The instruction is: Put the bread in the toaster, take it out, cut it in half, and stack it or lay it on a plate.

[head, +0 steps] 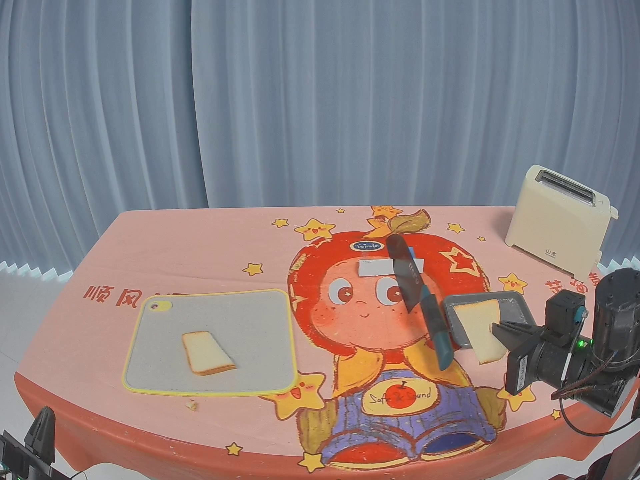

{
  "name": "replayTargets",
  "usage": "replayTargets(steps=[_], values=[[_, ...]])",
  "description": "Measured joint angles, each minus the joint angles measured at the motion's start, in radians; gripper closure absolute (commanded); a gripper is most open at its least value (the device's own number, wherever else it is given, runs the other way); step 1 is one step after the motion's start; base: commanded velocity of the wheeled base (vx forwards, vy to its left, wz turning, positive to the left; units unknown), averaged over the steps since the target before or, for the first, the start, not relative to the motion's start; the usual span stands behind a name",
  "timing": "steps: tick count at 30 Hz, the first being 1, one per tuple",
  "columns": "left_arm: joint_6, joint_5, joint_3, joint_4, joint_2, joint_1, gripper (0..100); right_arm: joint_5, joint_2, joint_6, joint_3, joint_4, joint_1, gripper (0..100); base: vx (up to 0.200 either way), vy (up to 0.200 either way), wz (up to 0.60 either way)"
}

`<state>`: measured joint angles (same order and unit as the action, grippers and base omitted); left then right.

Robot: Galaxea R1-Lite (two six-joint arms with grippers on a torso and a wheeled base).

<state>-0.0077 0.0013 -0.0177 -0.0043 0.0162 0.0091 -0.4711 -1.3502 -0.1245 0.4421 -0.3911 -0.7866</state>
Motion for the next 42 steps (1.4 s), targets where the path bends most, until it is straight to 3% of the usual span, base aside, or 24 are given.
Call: replayTargets(steps=[21,26,28,31,34,42], values=[[0.003,-0.001,0.000,0.000,0.000,0.000,100,0.001,0.011,0.000,-0.004,0.000,0.003,100,0.000,0.000,0.00],[0.002,-0.001,0.000,0.000,0.000,0.000,100,0.010,0.022,0.001,0.010,0.005,0.057,100,0.000,0.000,0.00],[0.002,-0.001,0.000,0.000,0.000,0.000,100,0.031,0.026,0.002,0.017,0.008,0.096,100,0.000,0.000,0.00],[0.002,-0.001,0.000,0.000,0.000,0.000,100,0.105,0.028,0.009,0.026,0.009,0.167,100,0.000,0.000,0.00],[0.003,0.000,0.000,0.000,0.000,0.000,100,0.152,0.015,0.012,0.034,0.007,0.233,100,0.000,0.000,0.00],[0.001,0.000,0.000,0.000,0.000,0.000,100,0.174,-0.079,0.004,0.058,0.000,0.309,100,0.000,0.000,0.00]])
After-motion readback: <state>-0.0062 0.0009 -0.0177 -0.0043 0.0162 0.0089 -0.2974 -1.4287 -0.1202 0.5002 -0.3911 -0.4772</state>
